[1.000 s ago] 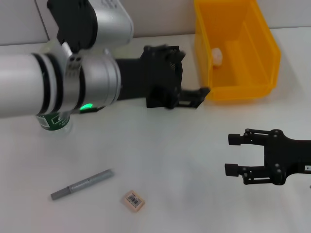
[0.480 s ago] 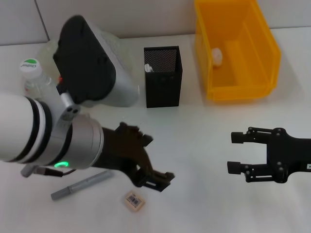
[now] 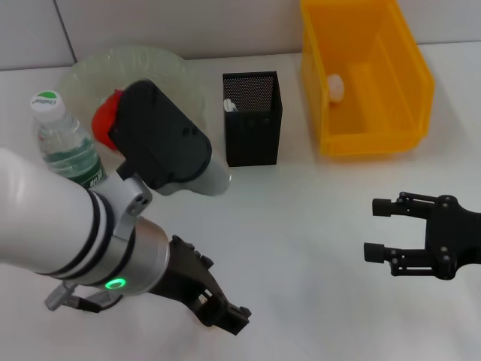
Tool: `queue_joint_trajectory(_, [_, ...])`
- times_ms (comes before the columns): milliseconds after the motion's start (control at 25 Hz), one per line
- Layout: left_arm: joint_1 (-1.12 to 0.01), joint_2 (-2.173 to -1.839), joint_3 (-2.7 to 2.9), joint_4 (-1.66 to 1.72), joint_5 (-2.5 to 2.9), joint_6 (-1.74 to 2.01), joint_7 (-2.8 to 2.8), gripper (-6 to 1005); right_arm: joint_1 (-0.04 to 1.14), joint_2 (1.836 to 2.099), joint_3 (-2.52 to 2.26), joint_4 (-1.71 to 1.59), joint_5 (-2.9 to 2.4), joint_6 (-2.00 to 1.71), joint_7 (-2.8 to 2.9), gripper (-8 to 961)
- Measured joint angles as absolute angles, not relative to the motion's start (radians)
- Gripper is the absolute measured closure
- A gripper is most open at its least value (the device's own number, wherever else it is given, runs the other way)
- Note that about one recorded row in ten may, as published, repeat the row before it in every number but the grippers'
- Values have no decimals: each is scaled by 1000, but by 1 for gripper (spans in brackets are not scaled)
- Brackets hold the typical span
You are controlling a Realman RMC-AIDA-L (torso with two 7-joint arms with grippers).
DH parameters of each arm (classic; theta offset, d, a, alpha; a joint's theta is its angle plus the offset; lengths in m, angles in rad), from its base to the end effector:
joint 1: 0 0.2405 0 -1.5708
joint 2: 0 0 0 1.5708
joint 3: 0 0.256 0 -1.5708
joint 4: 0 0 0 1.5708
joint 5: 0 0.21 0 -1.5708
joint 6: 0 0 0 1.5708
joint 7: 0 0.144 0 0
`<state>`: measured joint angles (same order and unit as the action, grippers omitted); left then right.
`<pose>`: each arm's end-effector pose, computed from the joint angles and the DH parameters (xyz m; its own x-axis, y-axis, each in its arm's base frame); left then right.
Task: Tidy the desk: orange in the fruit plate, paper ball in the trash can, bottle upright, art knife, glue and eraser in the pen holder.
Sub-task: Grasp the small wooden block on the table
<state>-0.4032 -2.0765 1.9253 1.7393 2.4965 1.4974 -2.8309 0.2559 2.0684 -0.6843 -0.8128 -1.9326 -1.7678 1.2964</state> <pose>-0.1192 0.2596 -0.0631 0.8434 0.4773 -0.2465 0.4112 -0.8689 -0.2756 0.3096 0.2506 0.0345 0.7779 -0.3164 -0.5429 -0.4646 -0.8713 -0.1580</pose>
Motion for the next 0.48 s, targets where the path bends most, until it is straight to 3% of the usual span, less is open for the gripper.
queue_joint_trajectory(480, [-457,-2080,1943,1619,2516,1475,-2877,127,236,2073,-679,-814,-1934,-1771,1250,151])
